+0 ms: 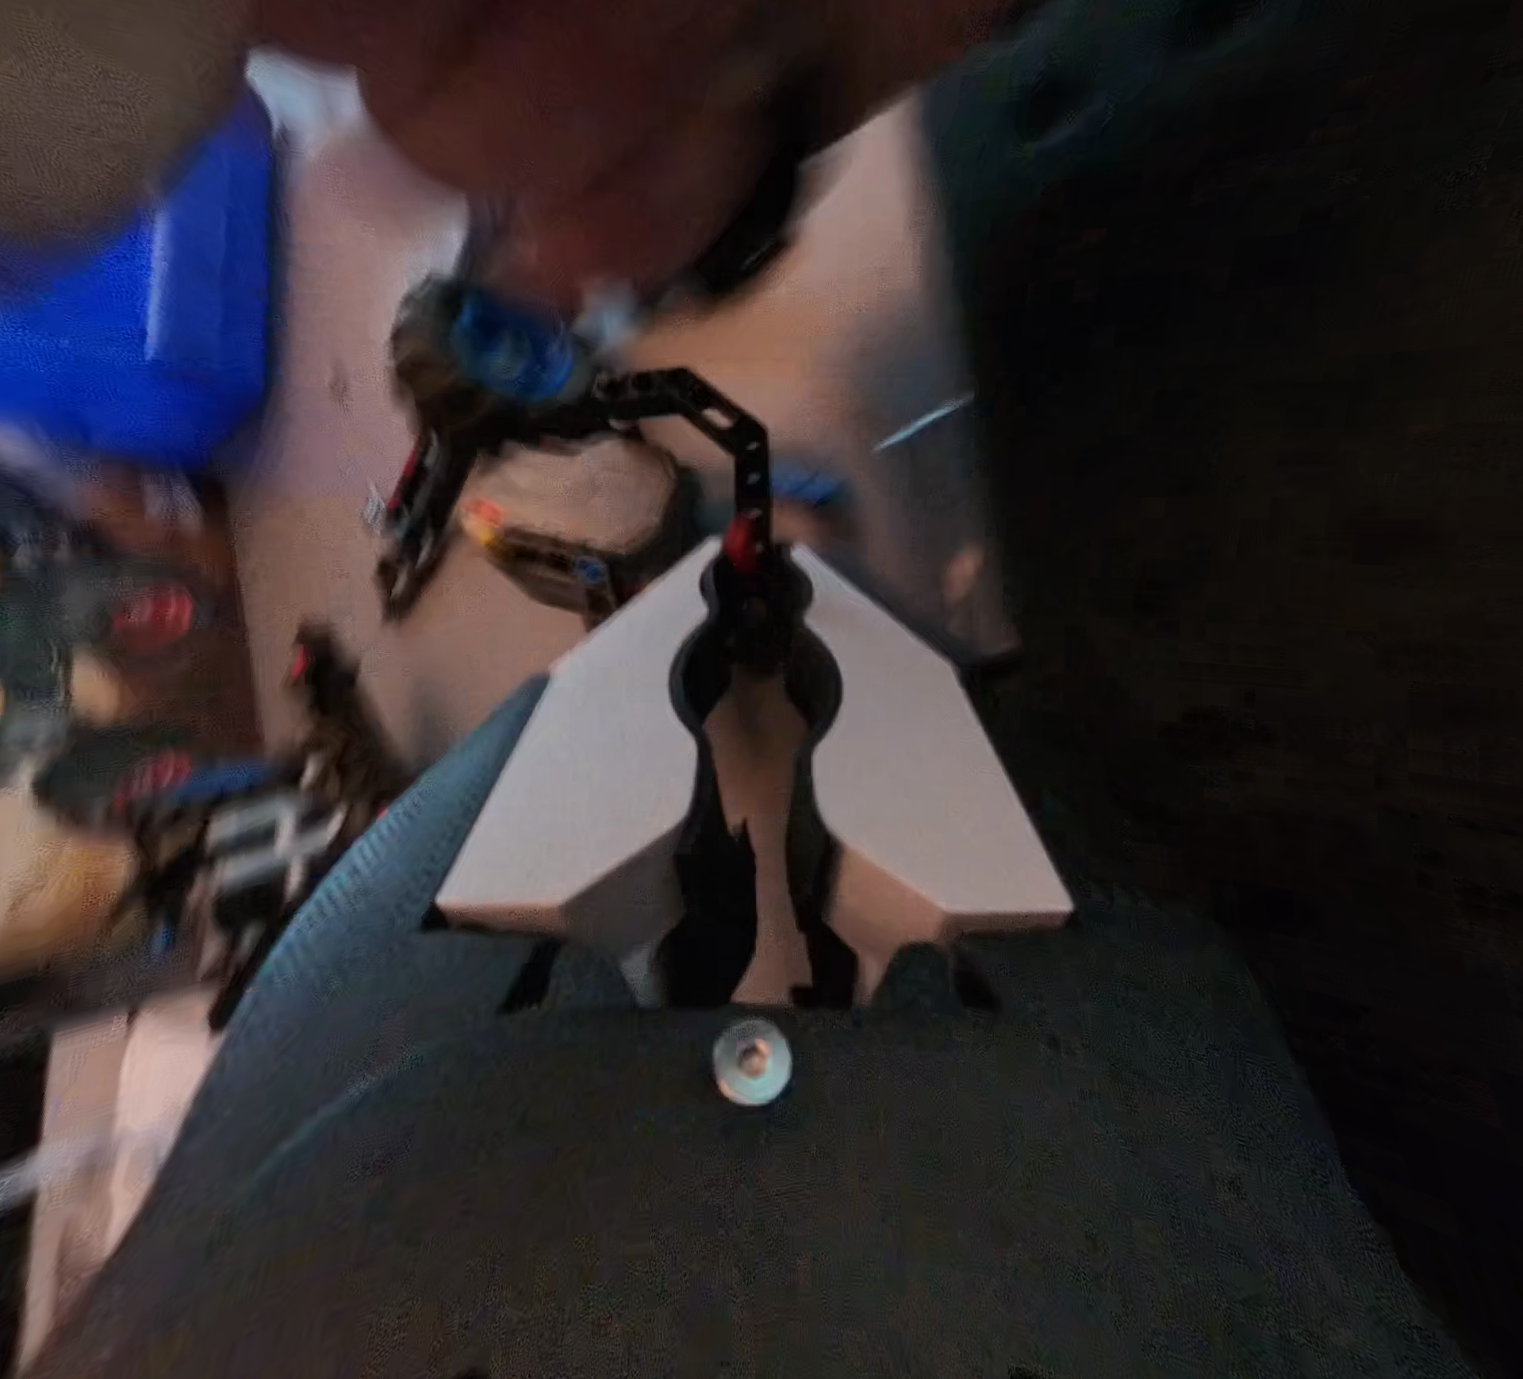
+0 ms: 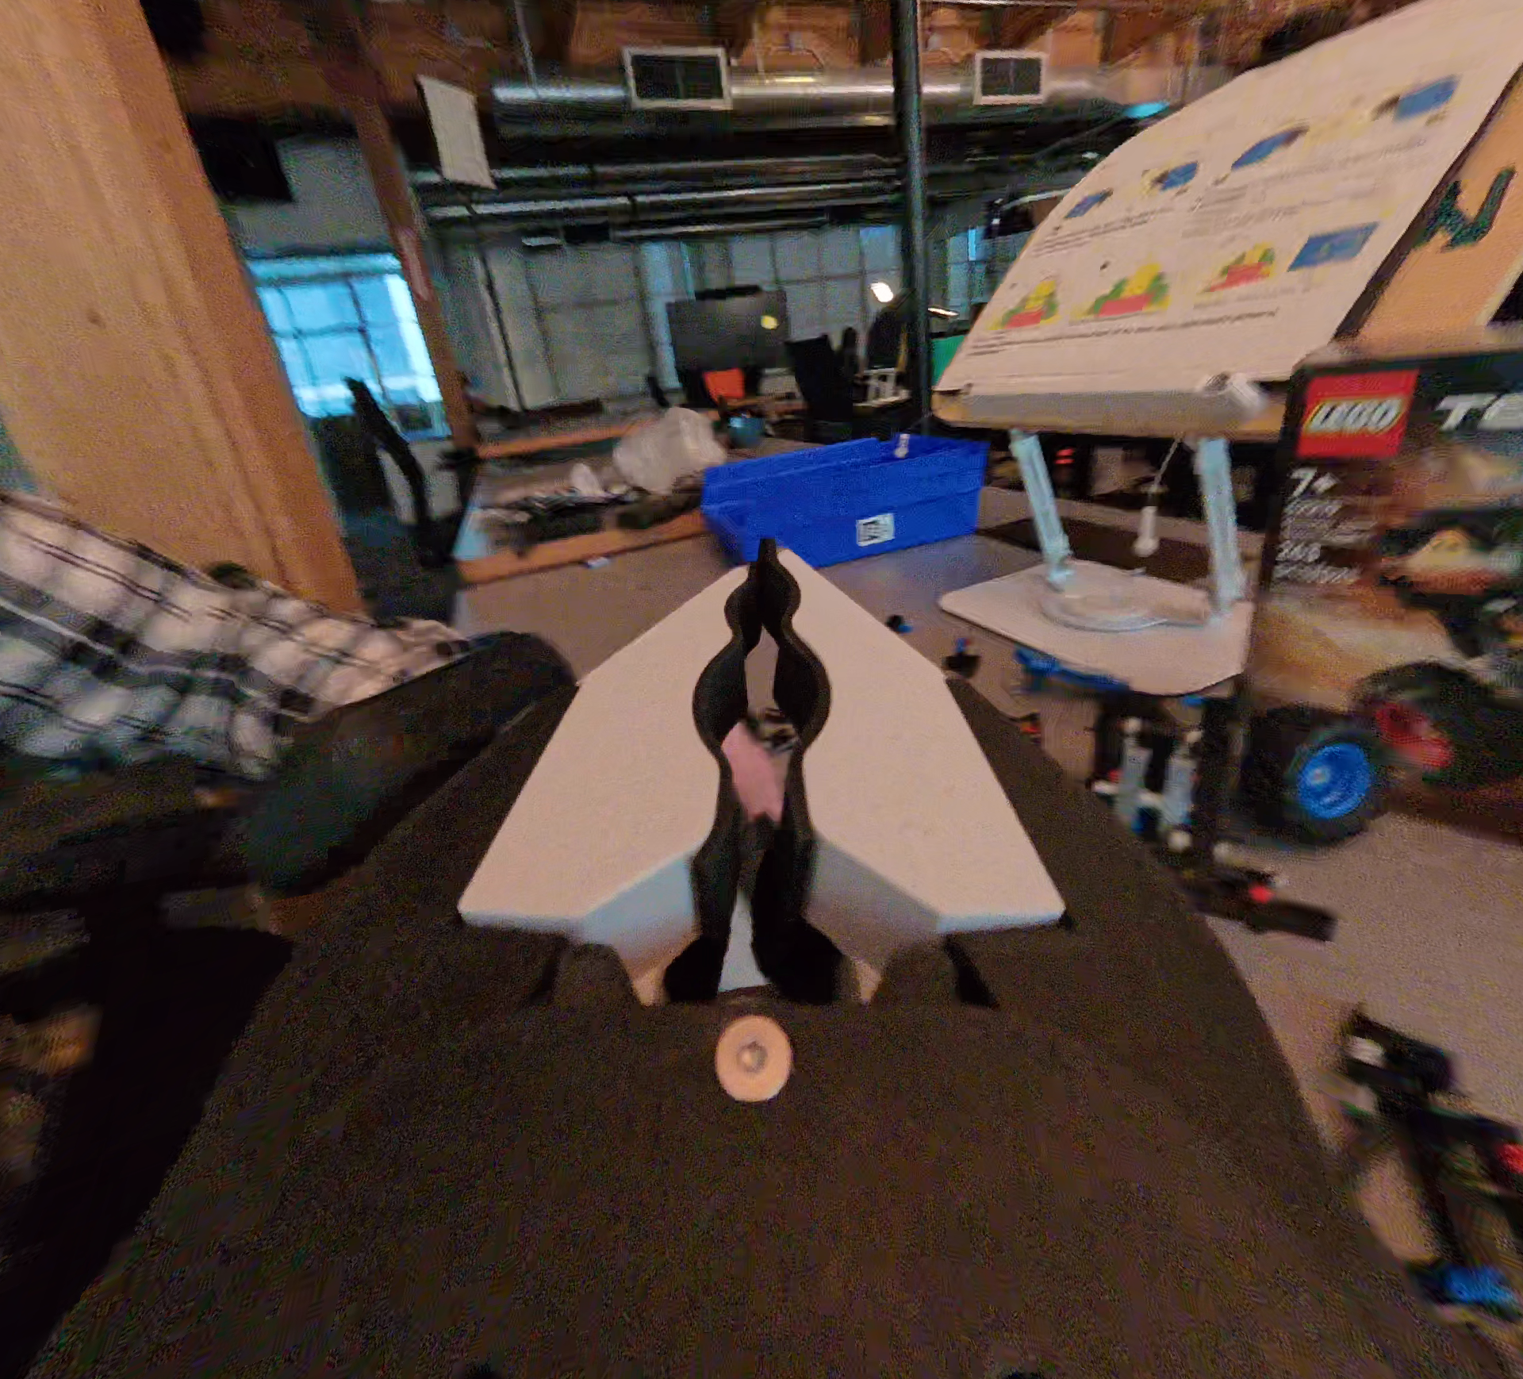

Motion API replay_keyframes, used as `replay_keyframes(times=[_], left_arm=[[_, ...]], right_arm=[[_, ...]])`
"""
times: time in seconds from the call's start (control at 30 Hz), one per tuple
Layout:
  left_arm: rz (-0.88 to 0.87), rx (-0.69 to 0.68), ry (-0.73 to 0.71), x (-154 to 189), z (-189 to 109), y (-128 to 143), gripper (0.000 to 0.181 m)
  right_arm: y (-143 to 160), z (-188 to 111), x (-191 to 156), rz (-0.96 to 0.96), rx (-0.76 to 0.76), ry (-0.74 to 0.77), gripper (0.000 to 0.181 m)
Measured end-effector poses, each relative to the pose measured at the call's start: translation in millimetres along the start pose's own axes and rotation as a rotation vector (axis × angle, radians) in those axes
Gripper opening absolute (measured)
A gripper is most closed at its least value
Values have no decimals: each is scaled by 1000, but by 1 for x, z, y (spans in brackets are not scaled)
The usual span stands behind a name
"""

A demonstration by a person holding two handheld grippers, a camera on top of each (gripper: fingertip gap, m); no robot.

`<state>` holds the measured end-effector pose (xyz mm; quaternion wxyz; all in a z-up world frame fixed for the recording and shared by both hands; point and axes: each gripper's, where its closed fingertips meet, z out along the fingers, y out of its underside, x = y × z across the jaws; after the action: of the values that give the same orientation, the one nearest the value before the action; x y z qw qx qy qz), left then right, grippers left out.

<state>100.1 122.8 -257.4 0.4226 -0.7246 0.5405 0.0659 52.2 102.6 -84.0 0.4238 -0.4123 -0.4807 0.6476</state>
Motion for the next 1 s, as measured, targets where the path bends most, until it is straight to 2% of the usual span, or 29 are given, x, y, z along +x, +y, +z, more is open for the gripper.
replay_keyframes(times=[0.03,0.1,0.17,0.2,0.3,0.47,0.57,0.73,0.87,0.93,1.0], left_arm=[[-15,66,-5,2,-1,-17,6],[-141,103,-158,-42,-18,-7,6],[-219,223,-209,-63,-42,-16,5],[-175,212,-235,-65,-43,-18,5],[-84,169,-202,-53,-36,-14,6],[-20,116,-241,-58,-40,-1,11],[8,120,-248,-57,-43,-1,14],[-2,102,-175,-46,-39,6,20],[-56,119,-156,-50,-45,8,26],[-108,139,-105,-47,-46,10,19],[-114,120,-75,-43,-43,15,17]], right_arm=[[2,9,7,-61,-44,40,0],[17,15,20,-96,-119,80,0],[9,4,21,-87,-65,75,0],[6,-1,25,-100,-55,95,0],[4,-15,36,-108,-45,136,0],[13,-29,42,-95,-86,168,8],[28,-37,53,-130,-193,252,25],[59,-48,59,-146,-371,290,26],[84,-44,49,-118,-495,201,27],[93,-43,37,-150,-547,126,28],[110,-46,39,-205,-653,131,31]])
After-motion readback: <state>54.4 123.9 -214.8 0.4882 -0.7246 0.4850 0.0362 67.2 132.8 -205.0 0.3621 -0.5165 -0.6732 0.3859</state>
